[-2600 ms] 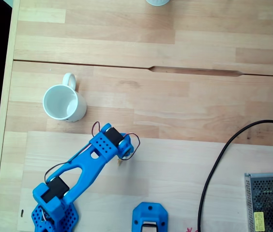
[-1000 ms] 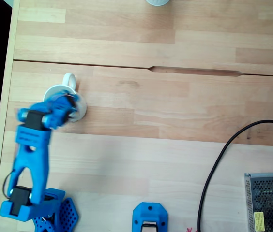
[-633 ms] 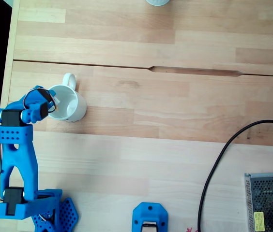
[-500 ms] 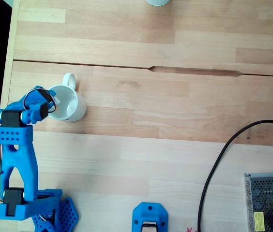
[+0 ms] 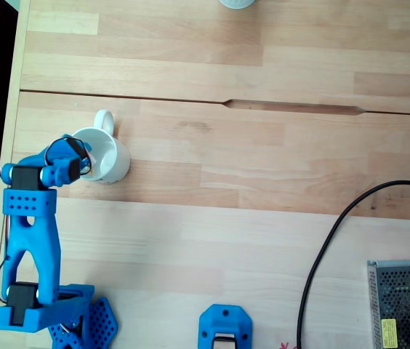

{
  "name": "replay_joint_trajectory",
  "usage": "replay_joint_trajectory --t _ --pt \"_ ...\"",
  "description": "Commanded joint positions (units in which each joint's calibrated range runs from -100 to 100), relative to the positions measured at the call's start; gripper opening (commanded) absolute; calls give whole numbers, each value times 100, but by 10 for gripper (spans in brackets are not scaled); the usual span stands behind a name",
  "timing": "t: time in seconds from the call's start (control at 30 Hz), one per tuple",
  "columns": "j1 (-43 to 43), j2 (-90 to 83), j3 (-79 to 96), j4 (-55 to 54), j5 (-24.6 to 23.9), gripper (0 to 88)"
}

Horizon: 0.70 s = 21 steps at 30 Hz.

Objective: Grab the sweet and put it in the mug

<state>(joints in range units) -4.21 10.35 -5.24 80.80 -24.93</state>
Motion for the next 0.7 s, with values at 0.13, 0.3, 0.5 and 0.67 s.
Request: replay_joint_trajectory --t 0.13,0.3,0.5,0.67 --pt "87 -399 -46 25 24 131" --pt "87 -407 -64 25 49 255" --pt "80 -657 -46 25 63 280" --pt "65 -1259 52 25 63 145"
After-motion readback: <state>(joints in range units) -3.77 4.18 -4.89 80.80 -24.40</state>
